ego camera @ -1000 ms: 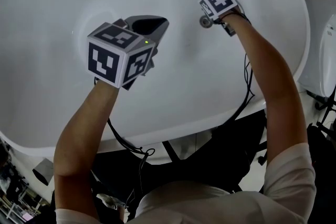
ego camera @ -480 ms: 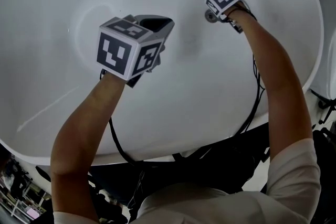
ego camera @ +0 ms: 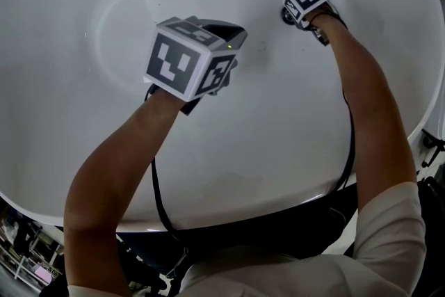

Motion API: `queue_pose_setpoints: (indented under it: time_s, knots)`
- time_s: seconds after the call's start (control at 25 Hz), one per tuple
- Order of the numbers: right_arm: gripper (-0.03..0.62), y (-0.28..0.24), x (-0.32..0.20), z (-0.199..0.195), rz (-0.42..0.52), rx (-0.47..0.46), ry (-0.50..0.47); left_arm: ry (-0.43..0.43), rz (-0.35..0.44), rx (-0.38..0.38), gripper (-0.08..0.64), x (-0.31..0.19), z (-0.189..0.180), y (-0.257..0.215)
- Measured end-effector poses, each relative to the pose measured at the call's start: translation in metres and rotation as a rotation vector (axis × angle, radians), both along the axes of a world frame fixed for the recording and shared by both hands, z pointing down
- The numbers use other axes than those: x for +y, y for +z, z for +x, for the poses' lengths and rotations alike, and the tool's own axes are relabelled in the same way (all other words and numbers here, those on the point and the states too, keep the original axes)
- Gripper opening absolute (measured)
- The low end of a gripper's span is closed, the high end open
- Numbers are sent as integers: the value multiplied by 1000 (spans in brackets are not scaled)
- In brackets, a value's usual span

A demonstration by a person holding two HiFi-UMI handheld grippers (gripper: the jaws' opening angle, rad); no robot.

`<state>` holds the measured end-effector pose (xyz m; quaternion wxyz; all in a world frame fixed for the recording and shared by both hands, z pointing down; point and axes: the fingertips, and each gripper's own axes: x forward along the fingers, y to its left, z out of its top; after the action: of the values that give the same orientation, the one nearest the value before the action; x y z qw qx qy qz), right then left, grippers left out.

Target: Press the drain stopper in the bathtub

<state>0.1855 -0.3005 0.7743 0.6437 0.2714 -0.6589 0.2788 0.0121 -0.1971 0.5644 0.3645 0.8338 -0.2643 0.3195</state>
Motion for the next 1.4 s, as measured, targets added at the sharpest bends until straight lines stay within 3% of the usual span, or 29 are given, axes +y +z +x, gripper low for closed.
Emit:
queue_pose_setpoints:
  time_s: [0.52, 0.76, 1.4]
  knots:
    - [17, 28, 7, 5, -61, -33, 85, -30, -68, 50, 5, 11, 5, 16]
    - [20, 27, 7, 5, -20, -68, 116, -35, -99, 52, 5, 21, 5, 25]
    - [20, 30, 6, 1, -19, -66, 157, -39, -113, 54, 5, 23, 2, 28]
